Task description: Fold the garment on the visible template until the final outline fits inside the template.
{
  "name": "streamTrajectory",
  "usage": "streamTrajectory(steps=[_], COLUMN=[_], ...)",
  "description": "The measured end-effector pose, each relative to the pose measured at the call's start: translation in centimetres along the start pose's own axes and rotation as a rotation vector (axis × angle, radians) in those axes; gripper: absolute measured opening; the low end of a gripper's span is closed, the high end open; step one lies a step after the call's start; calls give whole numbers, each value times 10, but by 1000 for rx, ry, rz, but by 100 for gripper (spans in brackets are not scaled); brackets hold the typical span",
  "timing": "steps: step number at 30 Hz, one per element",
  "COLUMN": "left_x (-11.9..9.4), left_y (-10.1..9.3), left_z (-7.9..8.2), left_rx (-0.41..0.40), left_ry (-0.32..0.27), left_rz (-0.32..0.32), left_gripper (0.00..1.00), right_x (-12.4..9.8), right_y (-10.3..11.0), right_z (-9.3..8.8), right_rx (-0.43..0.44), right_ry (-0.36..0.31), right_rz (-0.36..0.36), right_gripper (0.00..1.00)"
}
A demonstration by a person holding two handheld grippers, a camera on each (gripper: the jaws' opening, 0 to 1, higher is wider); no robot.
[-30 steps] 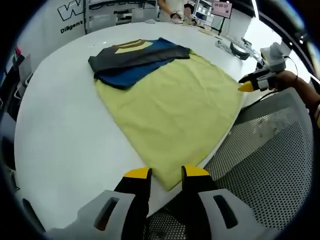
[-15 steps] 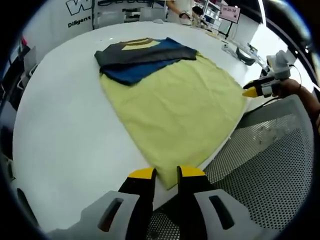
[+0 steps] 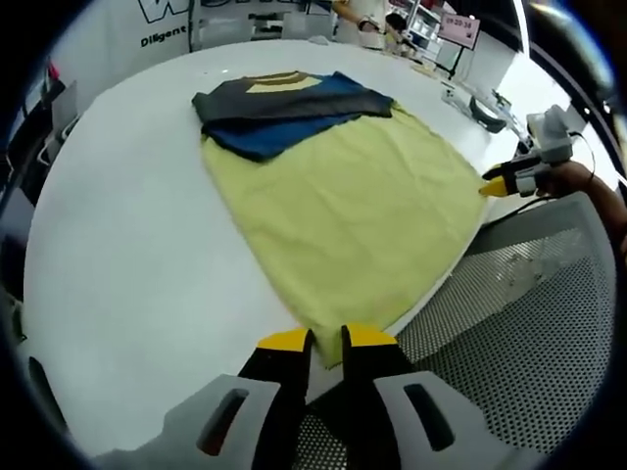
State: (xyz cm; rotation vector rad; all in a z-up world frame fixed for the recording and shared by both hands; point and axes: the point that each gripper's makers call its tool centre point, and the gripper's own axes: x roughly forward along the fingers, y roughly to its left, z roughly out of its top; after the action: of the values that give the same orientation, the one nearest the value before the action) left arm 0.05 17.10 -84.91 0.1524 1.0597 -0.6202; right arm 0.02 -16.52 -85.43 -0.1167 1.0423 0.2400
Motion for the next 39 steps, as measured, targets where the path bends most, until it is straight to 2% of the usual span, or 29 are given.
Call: streamTrajectory(steps=[5,6,7,9,13,14,17,21,23,27,29,30,32,39], left_x=[2,4,4,6,4,2,-1,-4,-7,-14,-17,-18,-22,-30], left_y=[-1,-3,1,-4,-3,-3,-1,3,5,10,9,9,12,17], left_z=[2,6,6,7,8,11,13,16,21,33,43,41,49,61], left_rx=[14,80,111,127,136,126,126,116,106,16,52,55,22,-17], left_ry=[-9,-30,-26,-32,-42,-65,-84,-107,-132,-193,-251,-241,-278,-327], left_rz=[4,-1,36,20,21,14,17,25,36,41,20,19,18,30], left_gripper=[10,8,8,6,5,5,5,5,5,5,5,5,5,5], right_x=[1,1,1,2,3,3,3,1,-2,-9,-10,-10,-11,-18], right_y=[2,4,5,5,7,9,9,5,4,3,1,0,-1,-3], right_z=[1,1,2,2,3,3,4,4,7,19,23,24,29,51], right_rx=[-11,-13,-26,-25,8,25,-18,7,21,15,9,0,6,-15], right_ry=[-2,-3,-1,2,-4,-8,-10,-23,-41,-75,-86,-89,-106,-171], right_rz=[1,1,4,7,18,28,23,0,-7,-27,-38,-41,-48,-74], right_gripper=[21,20,19,16,0,0,0,0,0,0,0,0,0,0])
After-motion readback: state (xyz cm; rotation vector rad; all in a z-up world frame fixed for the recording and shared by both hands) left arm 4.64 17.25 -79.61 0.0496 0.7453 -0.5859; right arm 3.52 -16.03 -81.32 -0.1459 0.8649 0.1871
